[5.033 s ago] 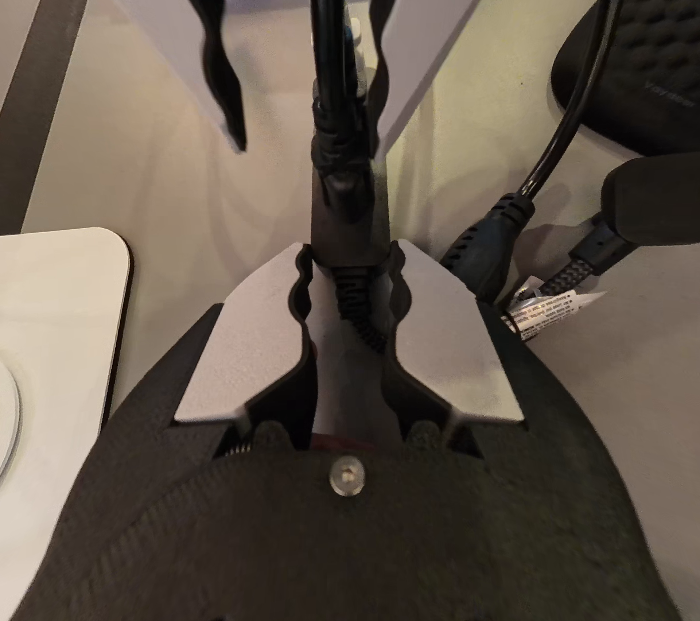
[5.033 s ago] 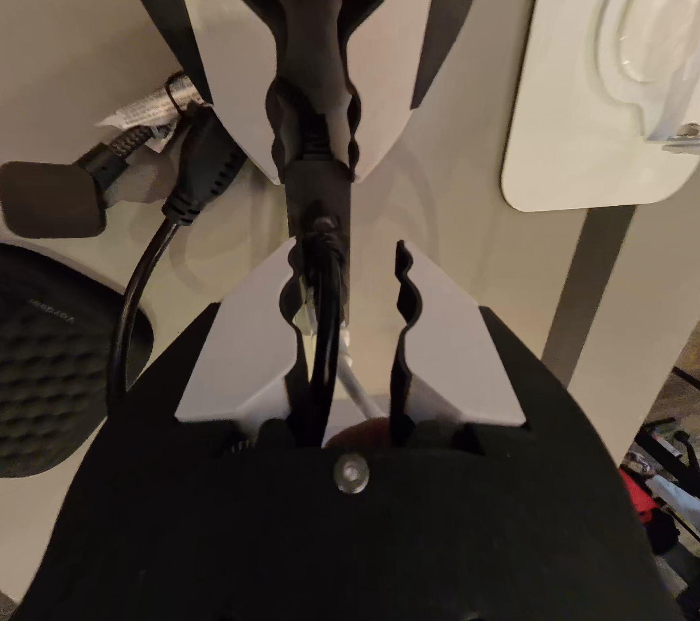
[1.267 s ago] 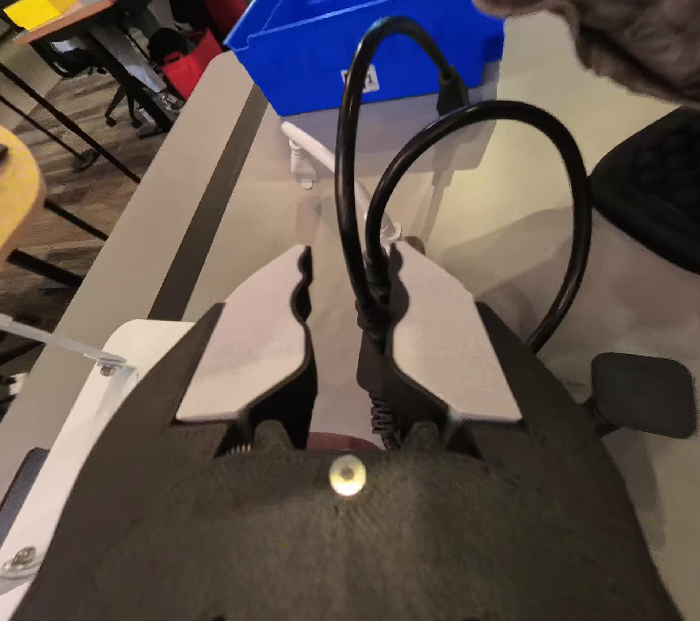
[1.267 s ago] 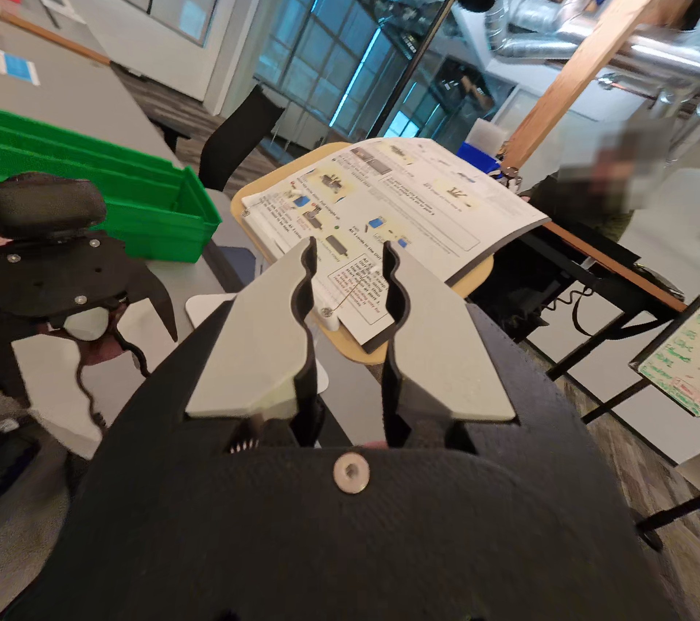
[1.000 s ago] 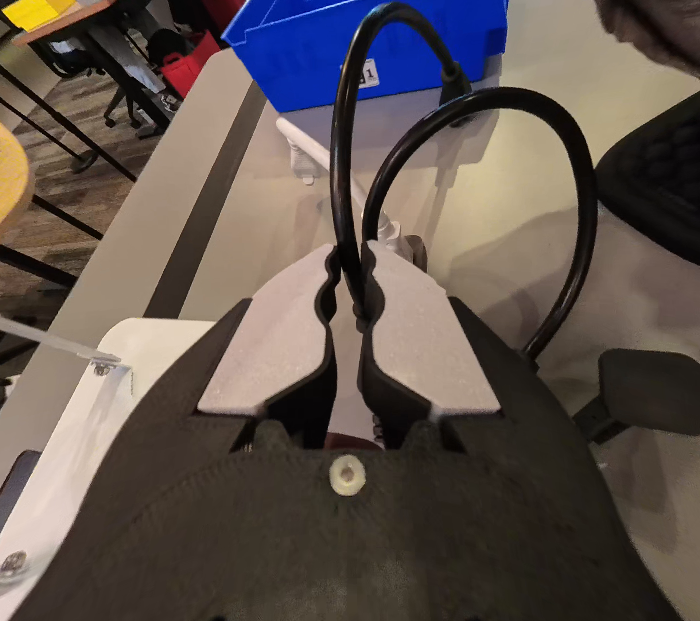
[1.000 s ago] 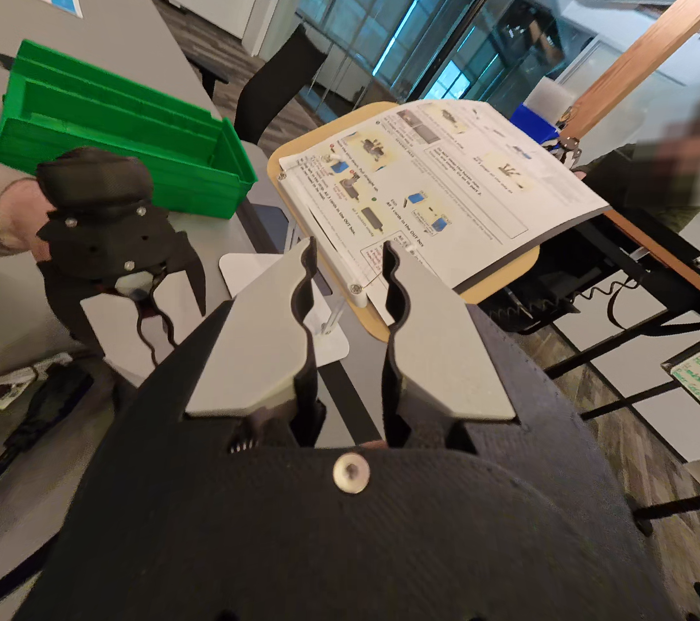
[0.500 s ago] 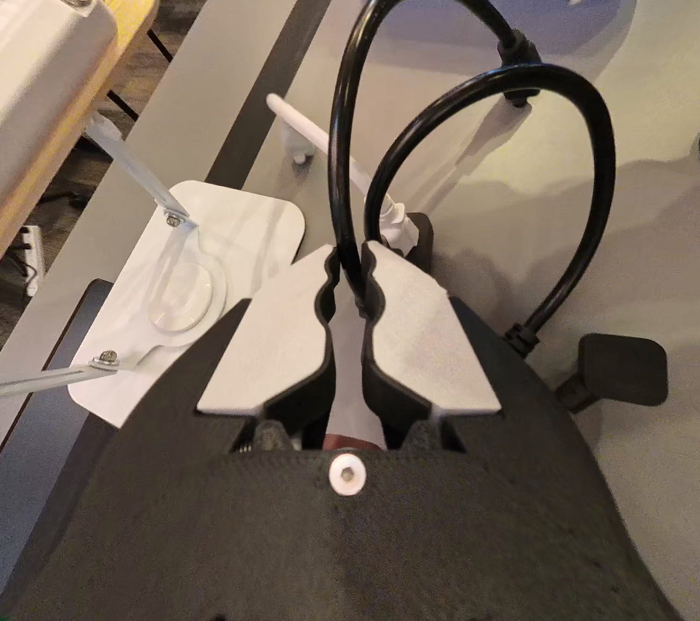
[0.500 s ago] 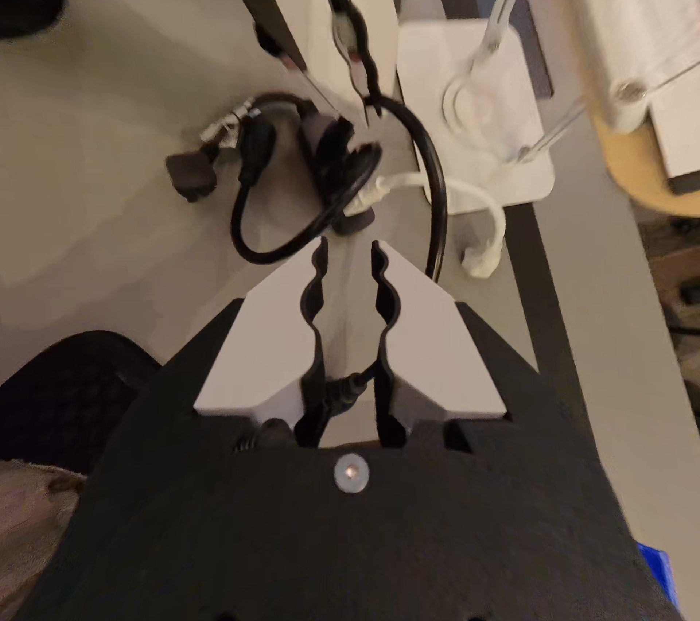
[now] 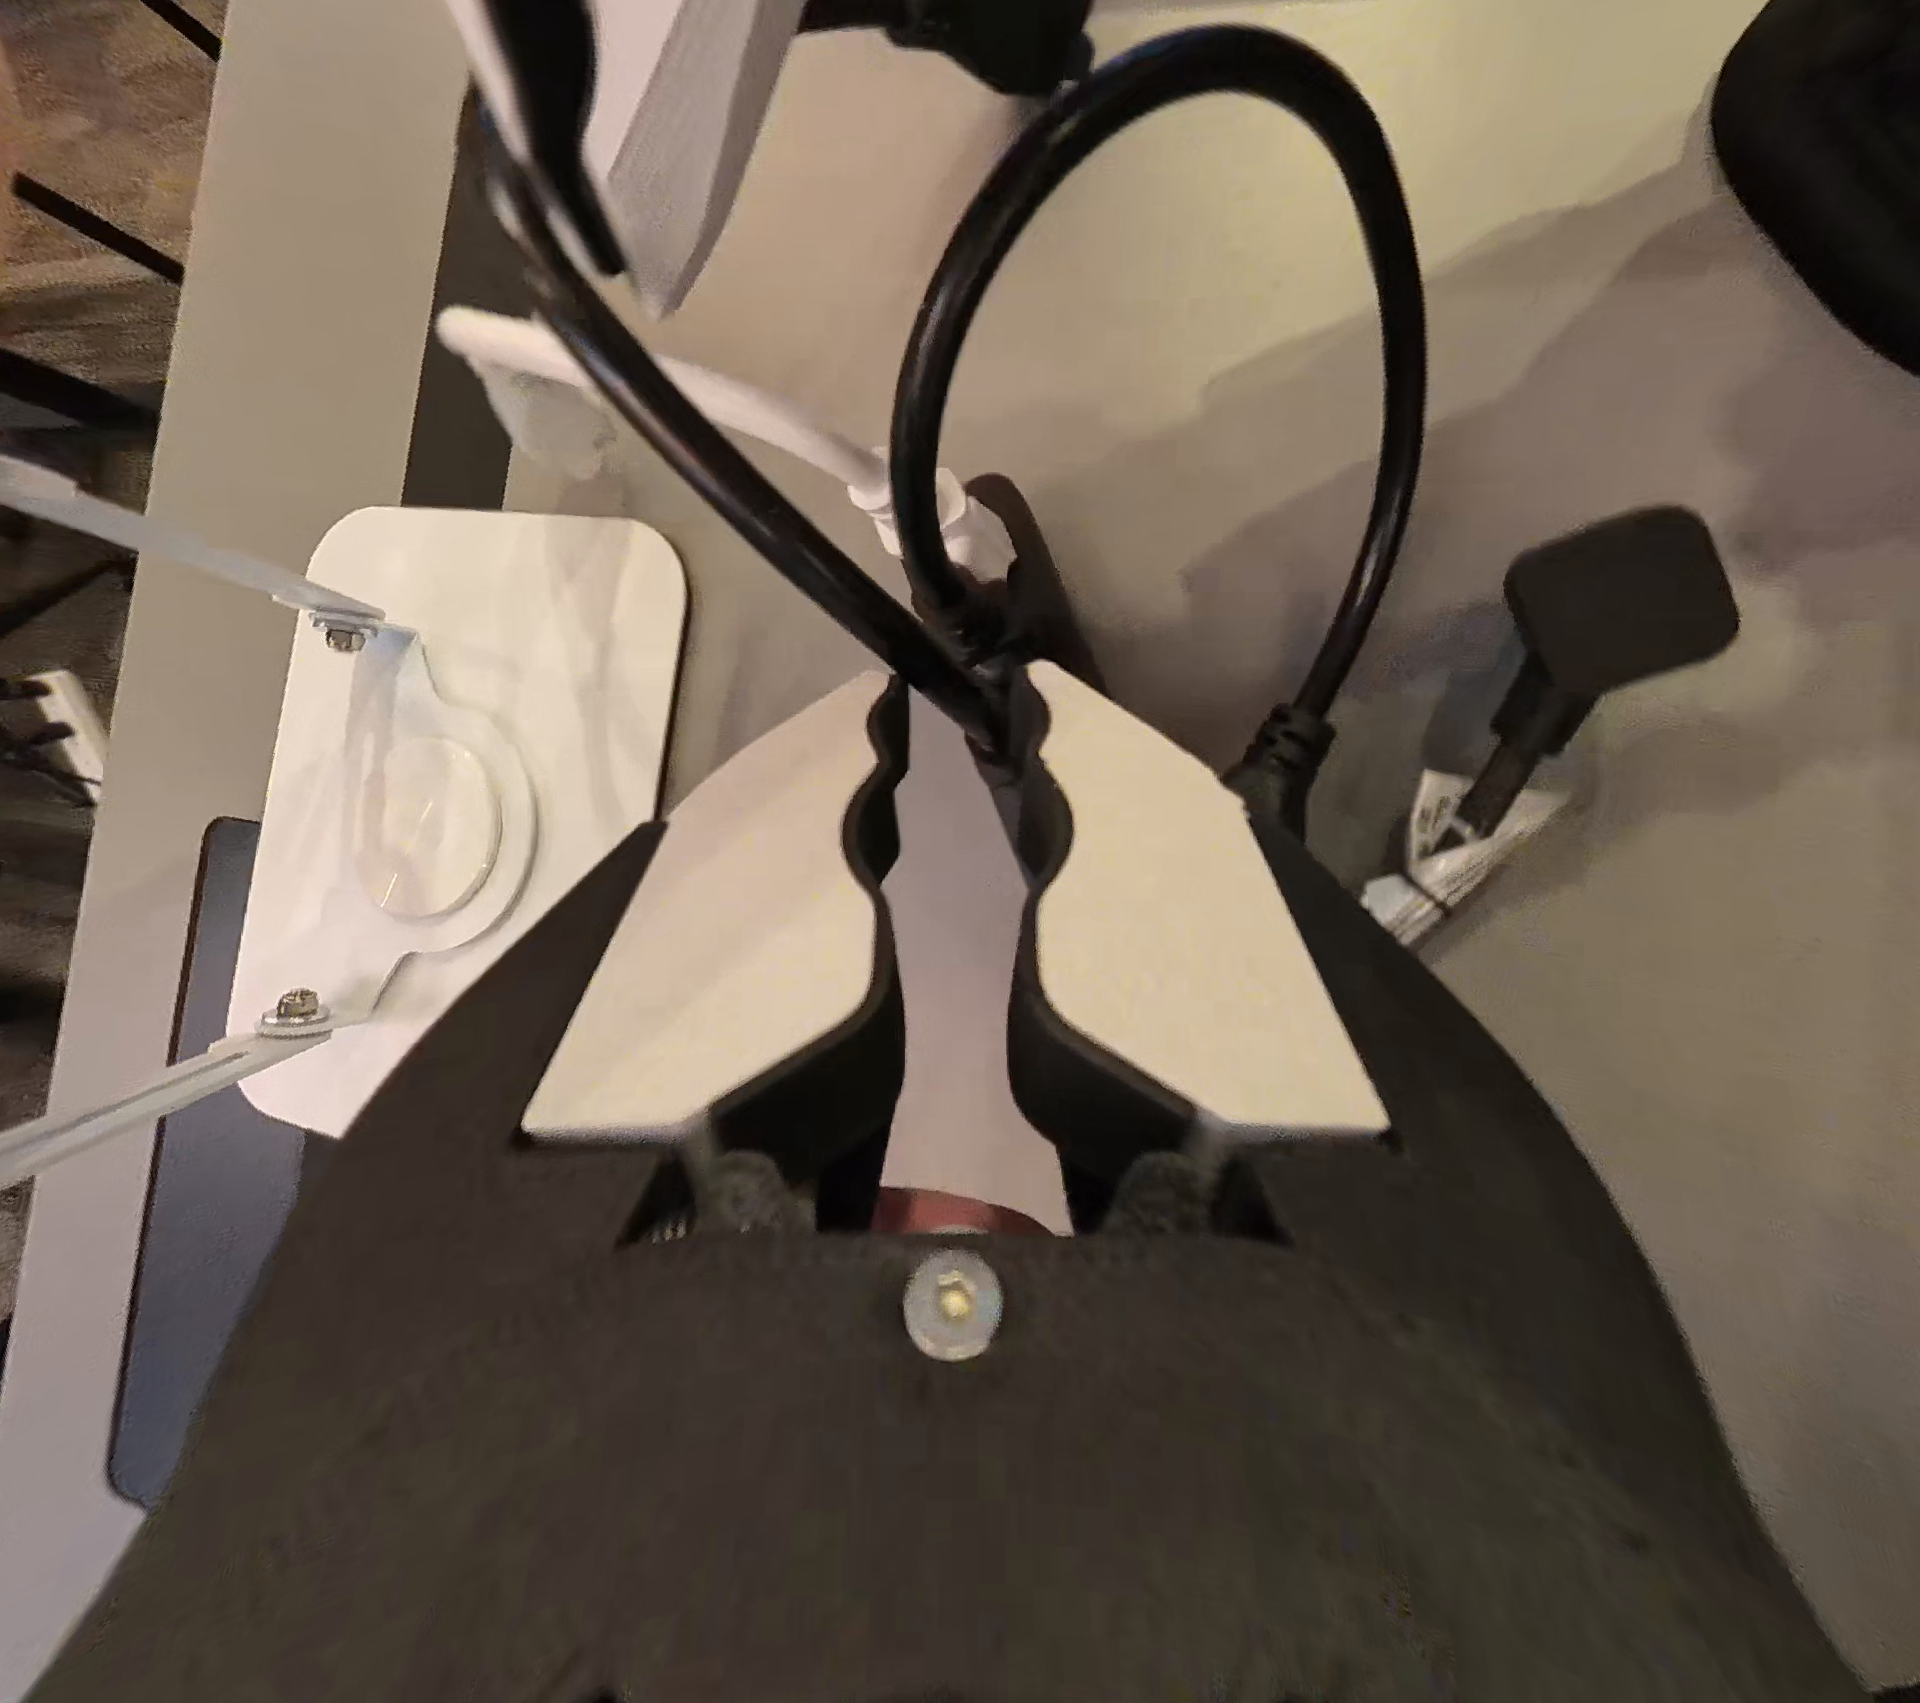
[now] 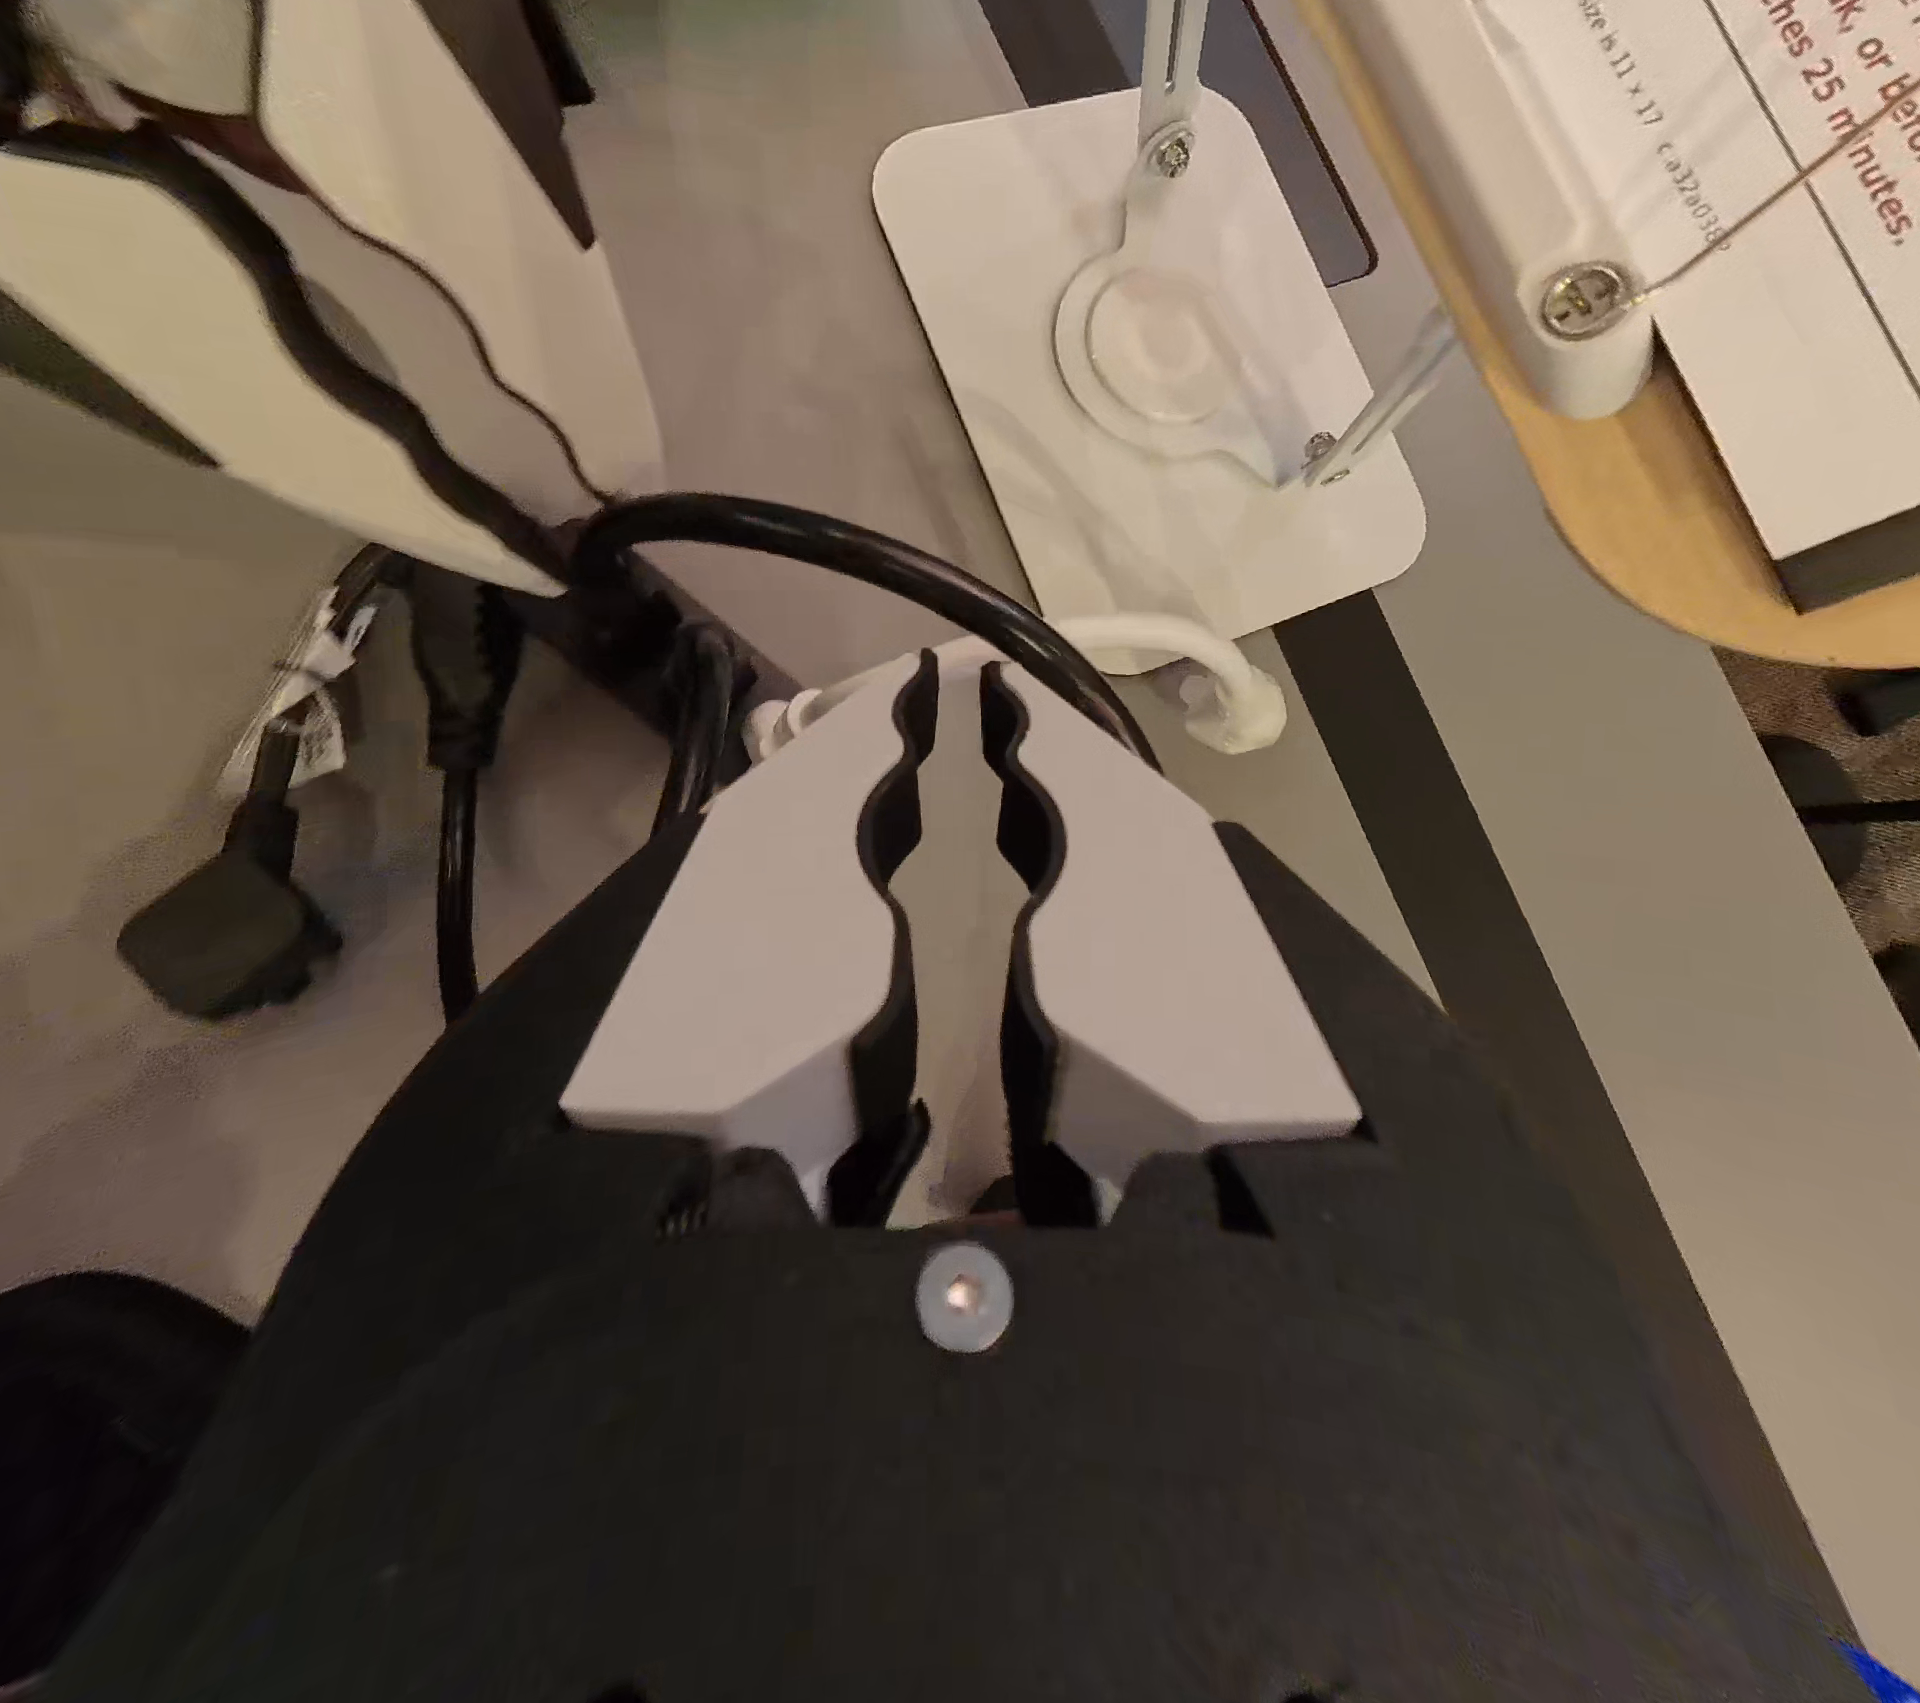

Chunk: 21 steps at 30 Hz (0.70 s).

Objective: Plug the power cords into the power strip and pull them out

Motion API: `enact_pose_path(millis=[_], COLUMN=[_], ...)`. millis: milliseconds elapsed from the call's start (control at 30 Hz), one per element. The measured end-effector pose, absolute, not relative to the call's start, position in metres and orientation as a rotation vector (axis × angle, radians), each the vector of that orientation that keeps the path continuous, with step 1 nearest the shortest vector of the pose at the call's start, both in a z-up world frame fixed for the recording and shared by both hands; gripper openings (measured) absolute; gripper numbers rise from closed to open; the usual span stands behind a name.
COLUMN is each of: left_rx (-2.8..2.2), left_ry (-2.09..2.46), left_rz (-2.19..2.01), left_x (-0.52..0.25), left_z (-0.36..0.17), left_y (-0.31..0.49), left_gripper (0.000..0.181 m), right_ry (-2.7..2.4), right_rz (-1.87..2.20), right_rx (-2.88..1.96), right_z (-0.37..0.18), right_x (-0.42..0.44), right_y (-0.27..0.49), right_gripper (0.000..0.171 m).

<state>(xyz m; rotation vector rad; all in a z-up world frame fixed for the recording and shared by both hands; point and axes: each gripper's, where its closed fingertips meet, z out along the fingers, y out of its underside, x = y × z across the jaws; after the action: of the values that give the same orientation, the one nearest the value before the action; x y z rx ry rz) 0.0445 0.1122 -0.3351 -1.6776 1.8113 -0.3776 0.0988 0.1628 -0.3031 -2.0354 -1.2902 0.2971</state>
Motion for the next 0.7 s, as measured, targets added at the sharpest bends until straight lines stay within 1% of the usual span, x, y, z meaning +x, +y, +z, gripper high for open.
enact_pose_path(millis=[300, 600, 700], left_rx=[-1.606, -1.527, -1.515], left_ry=[1.922, 2.008, 2.043], left_rz=[-0.365, -0.353, -0.337], left_x=[0.054, 0.059, 0.057], left_z=[-0.336, -0.336, -0.336], left_y=[0.090, 0.073, 0.068], left_gripper=[0.016, 0.012, 0.011], right_ry=[-1.350, -1.466, -1.527], right_rz=[0.309, 0.315, 0.252], right_rx=[-2.007, -1.958, -1.921], right_z=[-0.314, -0.322, -0.323], right_x=[0.069, 0.051, 0.044], right_y=[0.163, 0.153, 0.150], right_gripper=[0.009, 0.004, 0.003])
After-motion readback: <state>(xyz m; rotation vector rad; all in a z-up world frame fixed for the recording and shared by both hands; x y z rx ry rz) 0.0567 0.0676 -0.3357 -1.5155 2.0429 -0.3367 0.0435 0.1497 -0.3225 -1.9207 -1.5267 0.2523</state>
